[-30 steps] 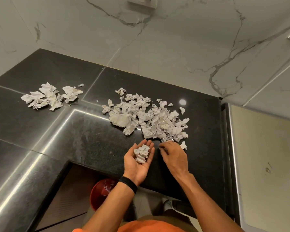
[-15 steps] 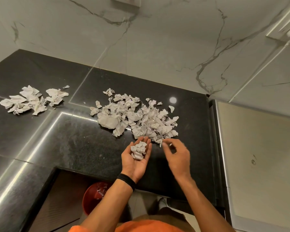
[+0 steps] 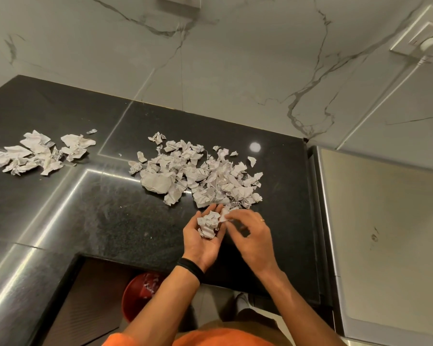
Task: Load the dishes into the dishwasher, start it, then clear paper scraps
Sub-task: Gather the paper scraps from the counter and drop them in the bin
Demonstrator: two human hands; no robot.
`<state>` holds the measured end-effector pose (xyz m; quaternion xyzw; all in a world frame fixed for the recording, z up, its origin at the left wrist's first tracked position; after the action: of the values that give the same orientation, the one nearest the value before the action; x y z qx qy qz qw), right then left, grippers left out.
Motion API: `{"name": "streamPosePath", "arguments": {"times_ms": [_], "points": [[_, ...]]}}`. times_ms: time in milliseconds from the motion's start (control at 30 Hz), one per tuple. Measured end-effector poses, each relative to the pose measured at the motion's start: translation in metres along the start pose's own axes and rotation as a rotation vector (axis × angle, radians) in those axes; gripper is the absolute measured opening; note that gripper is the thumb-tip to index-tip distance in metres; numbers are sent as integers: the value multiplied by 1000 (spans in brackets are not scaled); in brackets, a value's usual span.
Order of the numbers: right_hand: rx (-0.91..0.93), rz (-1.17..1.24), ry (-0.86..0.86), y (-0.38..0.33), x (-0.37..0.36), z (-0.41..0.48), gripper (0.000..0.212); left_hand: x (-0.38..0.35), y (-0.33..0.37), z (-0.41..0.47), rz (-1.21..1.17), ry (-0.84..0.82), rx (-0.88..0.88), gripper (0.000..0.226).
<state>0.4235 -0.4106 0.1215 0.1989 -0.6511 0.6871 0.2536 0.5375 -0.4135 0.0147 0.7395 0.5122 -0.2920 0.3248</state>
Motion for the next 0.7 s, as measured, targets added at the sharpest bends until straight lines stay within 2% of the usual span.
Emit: {"name": "streamPosePath", "arguments": {"times_ms": [100, 167, 233, 300, 400, 600, 700], "points": [[130, 0, -85, -28, -21, -9, 23, 0, -3, 2, -32, 1, 22, 42], [150, 13, -123, -31, -26, -9, 26, -1, -1, 2, -40, -9, 22, 42], [63, 79, -55, -19, -16, -2, 26, -5, 5, 0, -56, -33, 3, 42], [-108, 100, 59, 10, -3, 12, 22, -6, 11, -1, -57, -36, -18, 43], [-307, -43, 94, 51, 0, 32, 18, -4, 14, -3, -62, -27, -20, 44], [-210, -326, -17, 53, -25, 48, 24, 0, 18, -8, -48, -22, -34, 46], [-209, -342, -5, 56, -25, 48, 17, 3, 21, -12, -52, -3, -46, 45]]}}
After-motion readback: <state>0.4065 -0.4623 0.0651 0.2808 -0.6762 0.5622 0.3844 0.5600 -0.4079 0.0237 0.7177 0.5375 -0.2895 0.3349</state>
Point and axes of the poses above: each hand's wrist, its own z-axis towards the middle knuckle, its own x-axis out of the back of the hand, y = z × x, the point moved 9 cm from there along z, towards the middle knuckle, and after that the axes turned 9 degrees about -x, right-handed, at the moved point
